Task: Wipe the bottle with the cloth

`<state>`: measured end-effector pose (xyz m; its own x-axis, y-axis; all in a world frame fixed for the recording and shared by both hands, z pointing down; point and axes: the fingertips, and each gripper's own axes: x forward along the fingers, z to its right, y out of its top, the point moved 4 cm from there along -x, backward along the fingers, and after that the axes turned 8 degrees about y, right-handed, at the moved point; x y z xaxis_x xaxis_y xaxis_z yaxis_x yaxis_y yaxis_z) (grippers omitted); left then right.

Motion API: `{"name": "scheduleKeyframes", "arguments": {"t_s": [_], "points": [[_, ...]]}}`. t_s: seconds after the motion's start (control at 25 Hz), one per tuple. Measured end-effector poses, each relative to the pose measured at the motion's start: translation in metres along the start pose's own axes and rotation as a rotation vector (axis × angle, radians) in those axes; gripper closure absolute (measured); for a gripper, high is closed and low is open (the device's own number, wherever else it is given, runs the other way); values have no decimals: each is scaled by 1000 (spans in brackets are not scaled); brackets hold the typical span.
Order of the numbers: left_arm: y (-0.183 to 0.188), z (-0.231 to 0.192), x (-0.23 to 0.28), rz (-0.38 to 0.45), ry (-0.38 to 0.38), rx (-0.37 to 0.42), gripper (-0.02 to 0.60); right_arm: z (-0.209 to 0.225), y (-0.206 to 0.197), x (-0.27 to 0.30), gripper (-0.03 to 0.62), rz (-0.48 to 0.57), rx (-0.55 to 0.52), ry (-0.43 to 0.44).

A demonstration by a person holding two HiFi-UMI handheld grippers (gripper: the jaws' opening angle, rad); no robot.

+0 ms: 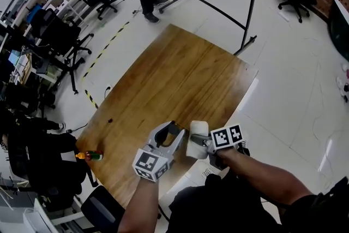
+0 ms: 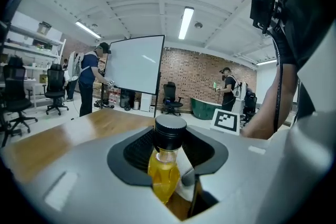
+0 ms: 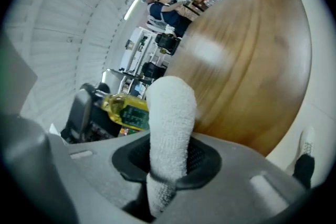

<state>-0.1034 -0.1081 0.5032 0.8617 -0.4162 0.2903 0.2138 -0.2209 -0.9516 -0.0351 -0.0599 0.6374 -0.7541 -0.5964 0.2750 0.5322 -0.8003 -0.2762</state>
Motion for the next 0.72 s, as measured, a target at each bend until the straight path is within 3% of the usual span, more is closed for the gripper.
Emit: {"name": "scheduleKeyframes", "arguments": {"t_s": [0.24,0.44,0.56,0.72], "points": [[-13,7,16,-39,31,4,387,-28,25,-72,522,-87,-334,7],[-6,9,3,-12,72,-28,354,-62,46,-121,522,-94,-456,19],[2,8,-18,22,153,-70,345,-78,53,-138,522,-101,-509,41],[10,22,-49,66,336,-188,358,-86,69,-156,522,-119,-597,66]]}}
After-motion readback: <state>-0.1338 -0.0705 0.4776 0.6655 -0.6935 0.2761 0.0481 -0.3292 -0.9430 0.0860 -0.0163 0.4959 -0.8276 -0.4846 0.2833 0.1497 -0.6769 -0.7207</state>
